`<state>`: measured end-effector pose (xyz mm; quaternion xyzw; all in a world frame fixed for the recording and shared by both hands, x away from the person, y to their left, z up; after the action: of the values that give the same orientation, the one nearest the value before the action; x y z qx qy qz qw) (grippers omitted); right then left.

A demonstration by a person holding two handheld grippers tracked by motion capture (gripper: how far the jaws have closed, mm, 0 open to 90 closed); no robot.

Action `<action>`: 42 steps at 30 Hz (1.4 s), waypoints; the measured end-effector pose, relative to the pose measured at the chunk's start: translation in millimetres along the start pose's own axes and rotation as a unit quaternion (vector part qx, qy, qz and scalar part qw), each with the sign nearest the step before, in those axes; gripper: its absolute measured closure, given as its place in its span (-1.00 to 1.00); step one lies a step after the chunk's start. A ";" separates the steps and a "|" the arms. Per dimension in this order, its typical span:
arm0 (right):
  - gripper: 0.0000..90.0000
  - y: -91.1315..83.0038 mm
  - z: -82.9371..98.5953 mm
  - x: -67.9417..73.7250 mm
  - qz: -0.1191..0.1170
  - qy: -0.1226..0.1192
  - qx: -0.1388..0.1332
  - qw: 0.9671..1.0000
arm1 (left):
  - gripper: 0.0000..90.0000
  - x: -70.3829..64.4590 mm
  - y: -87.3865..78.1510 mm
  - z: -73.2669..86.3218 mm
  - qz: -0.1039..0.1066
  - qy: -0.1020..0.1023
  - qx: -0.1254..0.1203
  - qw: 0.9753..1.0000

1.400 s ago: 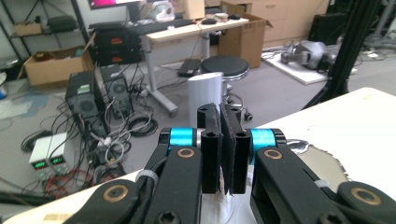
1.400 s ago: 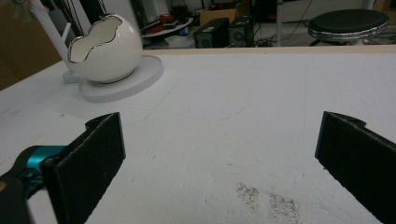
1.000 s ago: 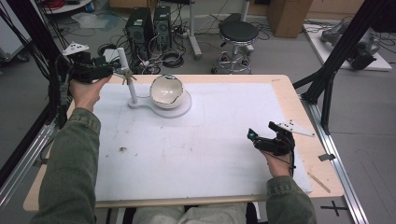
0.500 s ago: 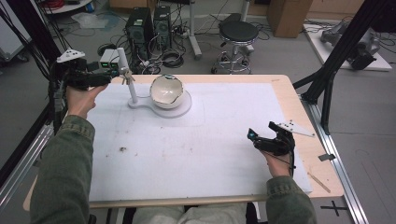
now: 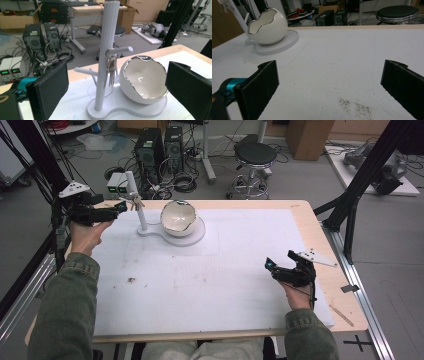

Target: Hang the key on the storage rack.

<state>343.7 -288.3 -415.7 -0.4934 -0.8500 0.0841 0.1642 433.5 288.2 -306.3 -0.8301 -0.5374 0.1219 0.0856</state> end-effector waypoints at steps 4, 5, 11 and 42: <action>-0.99 -0.4 0.0 0.0 0.001 0.002 0.000 1.000 | -0.88 2.1 -3.3 7.6 -0.004 -0.005 -0.001 1.000; -0.99 -0.4 0.0 -0.1 0.001 0.001 0.000 1.000 | -0.88 2.2 -4.1 8.9 -0.004 -0.006 -0.002 1.000; -0.99 -0.3 0.0 0.1 0.001 0.001 0.000 1.000 | -0.88 0.5 -9.4 18.1 -0.001 -0.003 -0.001 1.000; -0.99 -2.0 0.1 0.1 0.004 -0.002 -0.002 1.000 | -0.88 -7.5 -44.9 63.0 -0.021 -0.005 -0.037 0.999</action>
<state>342.0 -289.1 -415.1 -0.4971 -0.8484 0.0838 0.1612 372.8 300.4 -353.4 -0.8206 -0.5592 0.1045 0.0550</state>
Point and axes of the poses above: each handheld gripper's, and its own axes: y roughly forward along the jaws, z roughly out of its underside, x roughly to its left, the point moved 2 cm from there along y, roughly forward along the jaws, and after that the axes turned 2 degrees about -z, right-handed, at the moved point
